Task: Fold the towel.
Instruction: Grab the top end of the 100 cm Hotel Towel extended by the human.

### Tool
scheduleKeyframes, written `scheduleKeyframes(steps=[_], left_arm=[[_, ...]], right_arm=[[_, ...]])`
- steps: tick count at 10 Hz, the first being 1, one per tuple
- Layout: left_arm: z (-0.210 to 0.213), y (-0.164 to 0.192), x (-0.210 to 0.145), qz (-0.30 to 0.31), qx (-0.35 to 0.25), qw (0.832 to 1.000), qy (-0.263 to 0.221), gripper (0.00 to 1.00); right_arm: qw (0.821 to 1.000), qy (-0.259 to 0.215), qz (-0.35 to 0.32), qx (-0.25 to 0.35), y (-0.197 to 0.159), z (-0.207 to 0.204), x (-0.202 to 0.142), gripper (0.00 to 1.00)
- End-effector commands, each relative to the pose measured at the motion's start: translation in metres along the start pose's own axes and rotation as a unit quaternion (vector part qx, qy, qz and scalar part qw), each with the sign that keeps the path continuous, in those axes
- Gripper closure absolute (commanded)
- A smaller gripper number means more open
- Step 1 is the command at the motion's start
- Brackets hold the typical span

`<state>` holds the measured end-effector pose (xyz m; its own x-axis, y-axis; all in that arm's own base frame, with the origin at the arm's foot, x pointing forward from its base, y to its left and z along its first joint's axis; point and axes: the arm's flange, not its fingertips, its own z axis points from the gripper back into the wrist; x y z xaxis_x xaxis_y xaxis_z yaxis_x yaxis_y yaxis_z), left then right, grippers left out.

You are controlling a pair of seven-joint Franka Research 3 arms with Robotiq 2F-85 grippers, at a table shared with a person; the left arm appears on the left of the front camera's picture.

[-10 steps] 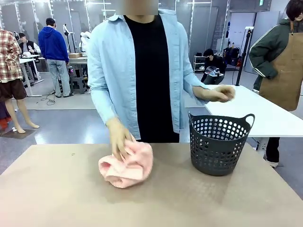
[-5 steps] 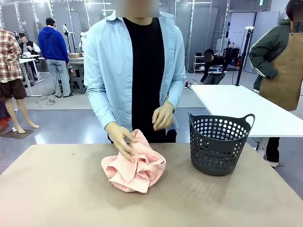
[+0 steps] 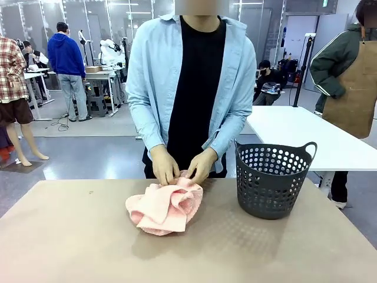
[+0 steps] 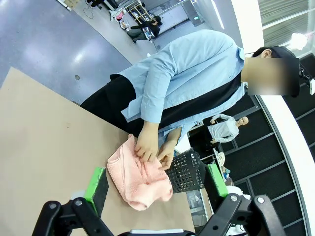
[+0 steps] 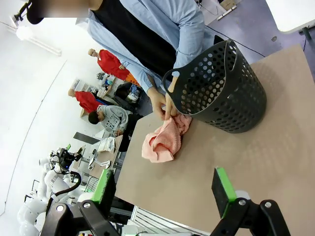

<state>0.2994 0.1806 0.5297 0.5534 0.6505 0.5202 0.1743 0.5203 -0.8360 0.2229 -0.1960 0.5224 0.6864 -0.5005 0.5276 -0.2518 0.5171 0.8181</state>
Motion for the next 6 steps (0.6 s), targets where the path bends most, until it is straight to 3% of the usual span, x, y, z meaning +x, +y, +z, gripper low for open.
scheduleKeyframes(steps=[1,6], left_arm=[[-0.0013,-0.001,0.0017,0.009,-0.003,1.0,0.001,0.0],[-0.0013,-0.001,0.0017,0.009,-0.003,1.0,0.001,0.0]], right_arm=[[1.0,-0.004,0.01,0.005,-0.0006,0.0,0.0028,0.0],[1.0,-0.004,0.01,0.005,-0.0006,0.0,0.0028,0.0]])
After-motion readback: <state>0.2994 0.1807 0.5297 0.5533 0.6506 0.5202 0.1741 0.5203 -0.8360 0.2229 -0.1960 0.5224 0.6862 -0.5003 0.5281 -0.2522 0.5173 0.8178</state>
